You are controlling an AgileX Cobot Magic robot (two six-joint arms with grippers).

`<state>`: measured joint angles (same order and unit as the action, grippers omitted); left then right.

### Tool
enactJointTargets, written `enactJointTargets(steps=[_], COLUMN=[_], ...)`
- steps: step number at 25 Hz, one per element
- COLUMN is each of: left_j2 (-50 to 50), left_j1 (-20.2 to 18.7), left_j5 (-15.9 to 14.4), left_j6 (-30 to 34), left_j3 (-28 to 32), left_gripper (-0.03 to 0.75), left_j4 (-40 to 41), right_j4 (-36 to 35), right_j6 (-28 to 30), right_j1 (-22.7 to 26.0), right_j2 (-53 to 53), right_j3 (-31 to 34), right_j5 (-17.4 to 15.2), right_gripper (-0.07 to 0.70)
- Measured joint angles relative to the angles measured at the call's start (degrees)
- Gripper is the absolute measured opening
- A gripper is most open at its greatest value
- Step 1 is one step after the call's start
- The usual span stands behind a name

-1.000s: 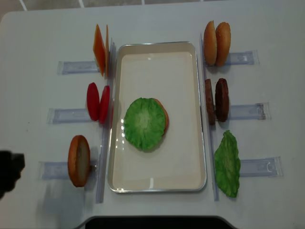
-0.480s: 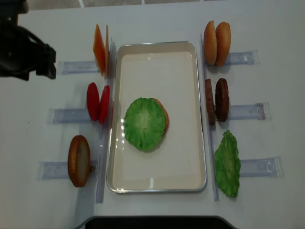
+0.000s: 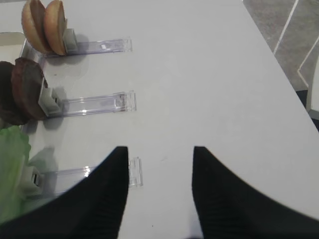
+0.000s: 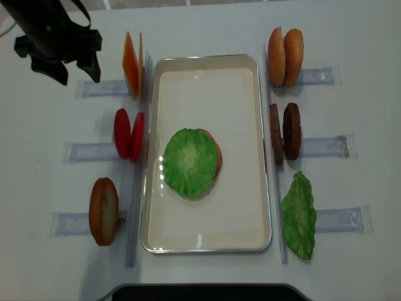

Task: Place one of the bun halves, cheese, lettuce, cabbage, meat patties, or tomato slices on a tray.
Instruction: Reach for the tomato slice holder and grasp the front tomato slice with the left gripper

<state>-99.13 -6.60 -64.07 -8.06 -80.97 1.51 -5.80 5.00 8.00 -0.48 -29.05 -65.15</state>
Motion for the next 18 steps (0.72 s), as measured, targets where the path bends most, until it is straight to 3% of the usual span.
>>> enactJointTargets(steps=[3,8,12,18], left_j2=[0.04,0.04,-0.08,-2.87], left_j1=[-6.08,-16.74,-18.61,-18.61], left_j5=[-0.80,1.26,1.39,1.16], left_j6=[-5.49,-17.95,-22.69,-23.47], left_j3=[-0.04,-0.04,-0.04,-0.04], left_gripper=[0.570,0.570,0.570,0.567], left_j4=[0.93,4.94,5.08,2.61], right_j4=[0.00,0.00,0.00,0.00], right_j6=[0.00,0.00,0.00,0.00], right_j1=[0.00,0.00,0.00,0.00], right_j2=[0.00,0.00,0.00,0.00], right_j3=[0.00,0.00,0.00,0.00], right_j5=[0.00,0.00,0.00,0.00], right_gripper=[0.293,0.293,0.293,0.293])
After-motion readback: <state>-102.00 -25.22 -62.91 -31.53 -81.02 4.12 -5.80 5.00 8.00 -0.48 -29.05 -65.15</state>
